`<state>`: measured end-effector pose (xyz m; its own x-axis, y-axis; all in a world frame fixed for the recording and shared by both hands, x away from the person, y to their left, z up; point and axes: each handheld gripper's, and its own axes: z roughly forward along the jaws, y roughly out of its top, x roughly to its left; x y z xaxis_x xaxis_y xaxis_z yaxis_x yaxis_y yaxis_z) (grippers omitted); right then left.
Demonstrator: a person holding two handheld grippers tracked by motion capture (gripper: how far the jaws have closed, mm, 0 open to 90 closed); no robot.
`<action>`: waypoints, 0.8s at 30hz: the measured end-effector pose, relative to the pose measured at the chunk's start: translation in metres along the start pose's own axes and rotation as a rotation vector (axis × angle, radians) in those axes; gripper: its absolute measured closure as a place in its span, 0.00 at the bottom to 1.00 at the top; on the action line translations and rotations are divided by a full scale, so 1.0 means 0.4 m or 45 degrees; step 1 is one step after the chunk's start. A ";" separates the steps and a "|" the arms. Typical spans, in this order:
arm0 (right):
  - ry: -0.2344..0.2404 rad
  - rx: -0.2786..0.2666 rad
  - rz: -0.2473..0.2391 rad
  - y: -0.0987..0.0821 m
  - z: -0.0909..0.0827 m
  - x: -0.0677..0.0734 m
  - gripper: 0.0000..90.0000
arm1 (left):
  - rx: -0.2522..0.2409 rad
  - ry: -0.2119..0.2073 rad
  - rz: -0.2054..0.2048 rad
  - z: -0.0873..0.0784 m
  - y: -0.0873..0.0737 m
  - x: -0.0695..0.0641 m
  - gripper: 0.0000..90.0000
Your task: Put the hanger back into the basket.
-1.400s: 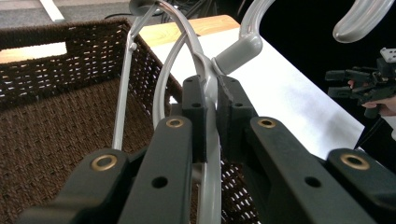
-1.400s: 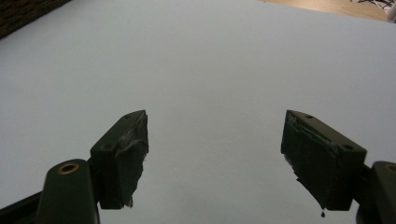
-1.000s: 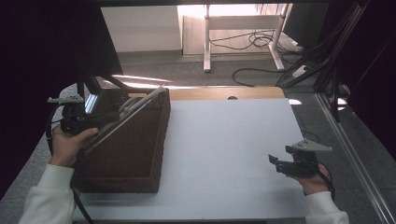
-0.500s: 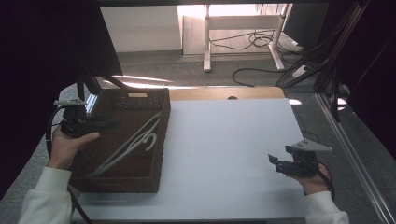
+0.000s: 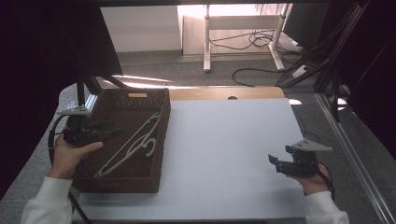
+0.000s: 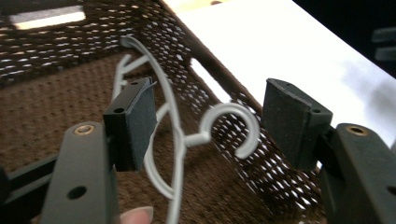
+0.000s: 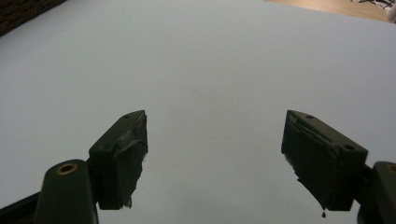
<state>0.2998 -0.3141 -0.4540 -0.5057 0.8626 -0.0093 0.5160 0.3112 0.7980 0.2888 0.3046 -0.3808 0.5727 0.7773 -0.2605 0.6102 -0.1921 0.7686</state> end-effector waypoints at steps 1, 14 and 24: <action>0.001 0.000 -0.003 0.000 0.000 0.000 0.26 | -0.001 -0.005 0.011 0.004 -0.004 -0.009 0.39; 0.039 -0.012 -0.027 0.005 -0.001 0.012 0.25 | -0.042 -0.053 0.067 0.061 -0.070 -0.113 0.38; 0.053 -0.008 -0.039 0.006 0.000 0.017 0.25 | -0.049 -0.051 0.076 0.085 -0.097 -0.154 0.38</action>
<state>0.2975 -0.3074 -0.4523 -0.5498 0.8353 -0.0086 0.4956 0.3344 0.8016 0.2487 0.2439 -0.4144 0.6294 0.7404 -0.2360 0.5534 -0.2138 0.8050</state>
